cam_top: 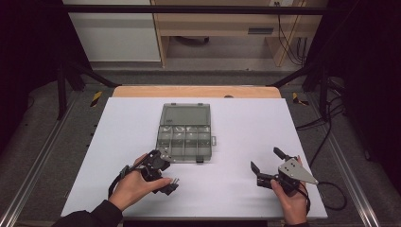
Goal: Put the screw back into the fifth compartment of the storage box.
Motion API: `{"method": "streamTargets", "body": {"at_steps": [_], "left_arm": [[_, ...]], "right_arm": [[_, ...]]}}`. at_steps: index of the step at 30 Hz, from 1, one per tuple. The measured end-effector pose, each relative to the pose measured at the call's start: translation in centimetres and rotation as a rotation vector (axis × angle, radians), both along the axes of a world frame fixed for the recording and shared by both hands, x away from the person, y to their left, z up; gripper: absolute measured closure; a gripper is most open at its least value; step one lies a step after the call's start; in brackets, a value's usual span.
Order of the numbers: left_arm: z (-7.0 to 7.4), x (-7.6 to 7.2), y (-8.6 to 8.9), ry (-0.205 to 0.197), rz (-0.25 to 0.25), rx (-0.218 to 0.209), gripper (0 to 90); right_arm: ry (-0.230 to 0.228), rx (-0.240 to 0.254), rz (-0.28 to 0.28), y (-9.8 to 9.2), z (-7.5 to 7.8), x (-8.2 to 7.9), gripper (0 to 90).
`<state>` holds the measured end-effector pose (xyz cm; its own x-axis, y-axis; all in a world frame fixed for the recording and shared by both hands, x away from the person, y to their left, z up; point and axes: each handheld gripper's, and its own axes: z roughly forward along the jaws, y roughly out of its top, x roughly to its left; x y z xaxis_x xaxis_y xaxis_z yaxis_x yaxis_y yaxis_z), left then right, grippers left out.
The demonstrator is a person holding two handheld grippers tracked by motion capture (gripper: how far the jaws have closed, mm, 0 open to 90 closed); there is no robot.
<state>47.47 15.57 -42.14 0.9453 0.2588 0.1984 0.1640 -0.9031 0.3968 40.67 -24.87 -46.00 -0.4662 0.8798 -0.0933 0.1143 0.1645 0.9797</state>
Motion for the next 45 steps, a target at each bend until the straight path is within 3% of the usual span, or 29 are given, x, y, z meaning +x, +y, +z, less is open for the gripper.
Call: {"method": "streamTargets", "body": {"at_steps": [10, 18, 21, 24, 33, 45], "left_arm": [[-0.8, -0.4, -0.4, 0.010, 0.019, 0.026, 6.6], [-1.1, -0.4, -0.5, 0.021, 0.042, 0.043, 14.1], [-1.0, -0.1, -0.4, 0.033, 0.024, 0.059, 20.0], [-1.1, 0.0, -0.3, 0.023, 0.043, 0.045, 27.2], [-1.2, 1.4, -0.6, 0.024, 0.016, 0.032, 52.0], [-1.4, 1.8, -1.6, 0.046, -0.003, 0.039, 70.9]], "right_arm": [[0.002, 0.001, -0.002, 0.0, 0.0, 0.0, 4.6], [0.001, -0.002, -0.002, 0.0, 0.0, 0.0, 4.6], [-0.002, -0.002, -0.003, -0.1, 0.0, 0.0, 4.6], [-0.002, -0.002, -0.002, -0.1, 0.0, 0.0, 4.6], [-0.001, -0.003, -0.003, -0.1, 0.0, 0.0, 4.6], [0.003, 0.000, -0.002, -0.1, 0.0, 0.0, 4.6]]}}
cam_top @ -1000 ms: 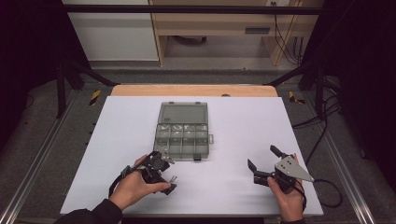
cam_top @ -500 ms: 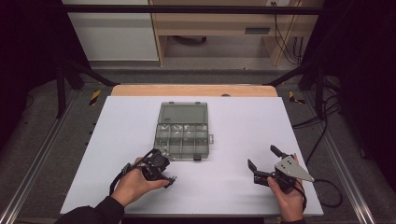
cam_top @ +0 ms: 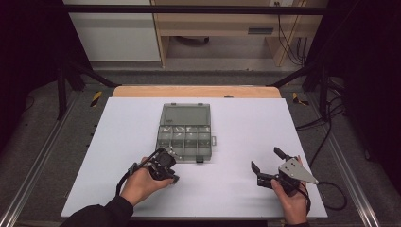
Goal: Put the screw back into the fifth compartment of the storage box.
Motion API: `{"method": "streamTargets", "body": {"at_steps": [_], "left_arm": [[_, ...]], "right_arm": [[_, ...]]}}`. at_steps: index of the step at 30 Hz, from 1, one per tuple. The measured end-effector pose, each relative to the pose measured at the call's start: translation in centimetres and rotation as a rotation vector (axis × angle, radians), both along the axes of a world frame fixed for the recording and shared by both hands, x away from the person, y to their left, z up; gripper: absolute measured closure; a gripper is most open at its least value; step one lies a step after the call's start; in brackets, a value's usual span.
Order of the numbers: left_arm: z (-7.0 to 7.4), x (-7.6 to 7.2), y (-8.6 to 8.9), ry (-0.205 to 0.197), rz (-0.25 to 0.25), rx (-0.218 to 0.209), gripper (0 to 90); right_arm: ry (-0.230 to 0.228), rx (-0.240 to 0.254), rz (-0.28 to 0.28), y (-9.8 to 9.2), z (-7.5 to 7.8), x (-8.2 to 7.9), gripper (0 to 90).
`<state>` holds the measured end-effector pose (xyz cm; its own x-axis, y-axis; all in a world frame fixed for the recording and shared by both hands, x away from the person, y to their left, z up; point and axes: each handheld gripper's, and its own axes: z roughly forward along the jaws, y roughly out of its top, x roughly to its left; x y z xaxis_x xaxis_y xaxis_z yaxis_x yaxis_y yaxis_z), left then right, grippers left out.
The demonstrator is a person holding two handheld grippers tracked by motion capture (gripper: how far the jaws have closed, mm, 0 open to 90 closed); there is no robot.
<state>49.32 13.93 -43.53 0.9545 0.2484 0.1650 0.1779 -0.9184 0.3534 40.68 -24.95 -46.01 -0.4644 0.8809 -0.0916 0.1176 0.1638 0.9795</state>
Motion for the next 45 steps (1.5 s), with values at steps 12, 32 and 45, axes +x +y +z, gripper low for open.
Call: {"method": "streamTargets", "body": {"at_steps": [12, 32, 45], "left_arm": [[-0.6, -0.1, 0.0, 0.022, -0.001, 0.010, 82.8], [0.1, -0.1, 0.9, -0.012, 0.001, -0.008, 88.3], [1.1, 0.2, 1.8, -0.041, -0.005, -0.029, 88.3]], "right_arm": [[0.003, -0.004, -0.002, 0.0, -0.1, 0.1, 4.6], [0.014, -0.003, 0.001, 0.1, -0.2, 0.1, 4.5], [0.014, -0.006, 0.001, 0.1, -0.2, 0.1, 4.5]]}}
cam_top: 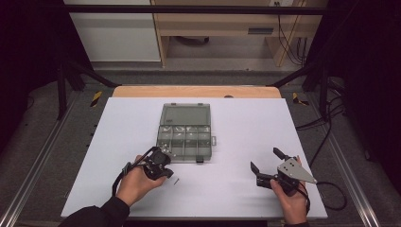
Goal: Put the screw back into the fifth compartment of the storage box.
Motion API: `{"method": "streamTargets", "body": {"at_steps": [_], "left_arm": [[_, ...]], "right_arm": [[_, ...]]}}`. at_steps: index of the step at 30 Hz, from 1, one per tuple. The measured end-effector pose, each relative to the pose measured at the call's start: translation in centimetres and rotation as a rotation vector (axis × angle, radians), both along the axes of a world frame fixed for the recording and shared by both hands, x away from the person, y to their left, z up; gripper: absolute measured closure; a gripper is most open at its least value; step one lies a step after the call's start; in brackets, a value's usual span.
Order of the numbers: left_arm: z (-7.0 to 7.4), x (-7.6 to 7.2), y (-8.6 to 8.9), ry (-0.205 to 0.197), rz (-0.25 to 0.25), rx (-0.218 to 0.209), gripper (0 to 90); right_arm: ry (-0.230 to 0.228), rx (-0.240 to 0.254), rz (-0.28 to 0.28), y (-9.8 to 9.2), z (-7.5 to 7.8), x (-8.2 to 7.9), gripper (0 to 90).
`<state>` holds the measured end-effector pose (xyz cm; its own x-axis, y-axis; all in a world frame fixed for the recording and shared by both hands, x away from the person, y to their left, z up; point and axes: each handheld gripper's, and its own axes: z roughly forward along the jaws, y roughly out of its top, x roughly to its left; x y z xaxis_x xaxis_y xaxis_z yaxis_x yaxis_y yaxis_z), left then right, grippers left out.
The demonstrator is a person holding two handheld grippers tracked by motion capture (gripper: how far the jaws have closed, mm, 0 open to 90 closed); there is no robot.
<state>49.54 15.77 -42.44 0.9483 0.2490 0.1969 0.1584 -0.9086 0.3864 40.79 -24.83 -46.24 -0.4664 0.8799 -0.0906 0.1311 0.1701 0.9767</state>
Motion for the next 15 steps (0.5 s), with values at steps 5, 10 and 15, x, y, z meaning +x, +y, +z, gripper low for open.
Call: {"method": "streamTargets", "body": {"at_steps": [5, 10, 15], "left_arm": [[0.37, -0.07, 0.16, -0.006, 0.016, 0.002, 88.3], [0.56, 0.04, 0.13, -0.012, 0.011, -0.003, 88.3], [0.63, 0.01, 0.05, -0.013, 0.009, -0.004, 88.3]], "right_arm": [[0.000, 0.000, 0.000, 0.01, 0.00, -0.01, 4.6], [0.001, 0.002, 0.001, 0.00, 0.03, -0.04, 4.5], [0.001, 0.002, 0.000, -0.02, 0.01, -0.02, 4.5]]}}
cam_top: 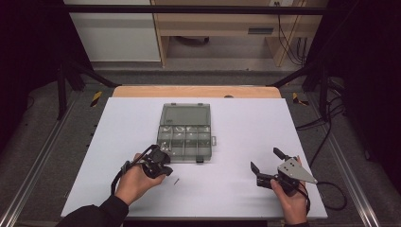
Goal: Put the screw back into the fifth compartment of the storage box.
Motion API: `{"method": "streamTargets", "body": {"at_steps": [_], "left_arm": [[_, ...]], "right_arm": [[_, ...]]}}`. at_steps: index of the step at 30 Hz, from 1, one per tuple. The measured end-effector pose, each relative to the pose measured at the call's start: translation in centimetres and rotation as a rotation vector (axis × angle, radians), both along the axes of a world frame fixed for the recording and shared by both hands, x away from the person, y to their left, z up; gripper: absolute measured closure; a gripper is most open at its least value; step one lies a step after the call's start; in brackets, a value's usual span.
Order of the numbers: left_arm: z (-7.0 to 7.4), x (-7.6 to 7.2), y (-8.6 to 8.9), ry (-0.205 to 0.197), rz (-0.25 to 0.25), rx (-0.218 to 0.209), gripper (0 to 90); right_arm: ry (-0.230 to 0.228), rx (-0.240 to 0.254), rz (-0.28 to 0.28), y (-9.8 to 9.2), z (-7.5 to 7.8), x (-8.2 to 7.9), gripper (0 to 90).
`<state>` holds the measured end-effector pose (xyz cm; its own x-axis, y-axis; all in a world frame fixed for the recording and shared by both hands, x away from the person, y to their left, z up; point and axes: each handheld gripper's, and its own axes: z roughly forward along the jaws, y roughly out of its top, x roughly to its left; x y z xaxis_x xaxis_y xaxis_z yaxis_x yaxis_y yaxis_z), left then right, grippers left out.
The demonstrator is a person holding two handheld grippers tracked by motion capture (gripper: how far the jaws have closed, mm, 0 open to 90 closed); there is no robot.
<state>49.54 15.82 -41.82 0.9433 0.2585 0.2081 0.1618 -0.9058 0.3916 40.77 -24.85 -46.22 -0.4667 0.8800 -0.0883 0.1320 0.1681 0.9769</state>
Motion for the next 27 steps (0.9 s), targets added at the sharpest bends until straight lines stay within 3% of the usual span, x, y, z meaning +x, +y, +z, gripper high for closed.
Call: {"method": "streamTargets", "body": {"at_steps": [10, 12, 18, 21, 27], "left_arm": [[0.8, 0.1, 0.0, -0.010, 0.006, -0.002, 88.4], [1.1, 0.3, 0.1, -0.044, 0.000, 0.007, 88.3], [1.6, 0.4, 0.2, -0.040, 0.002, 0.000, 88.4], [1.8, 0.4, 0.3, -0.018, 0.014, -0.013, 88.3], [2.7, 1.2, 0.9, -0.051, 0.004, -0.015, 88.4]], "right_arm": [[-0.001, 0.000, 0.003, 0.0, 0.0, 0.0, 4.5], [0.000, -0.001, 0.002, 0.0, 0.0, 0.0, 4.5], [0.002, 0.000, 0.003, 0.0, 0.0, 0.0, 4.5], [0.002, 0.001, 0.003, 0.0, 0.0, 0.0, 4.5], [0.002, 0.000, 0.003, 0.0, 0.0, 0.0, 4.5]]}}
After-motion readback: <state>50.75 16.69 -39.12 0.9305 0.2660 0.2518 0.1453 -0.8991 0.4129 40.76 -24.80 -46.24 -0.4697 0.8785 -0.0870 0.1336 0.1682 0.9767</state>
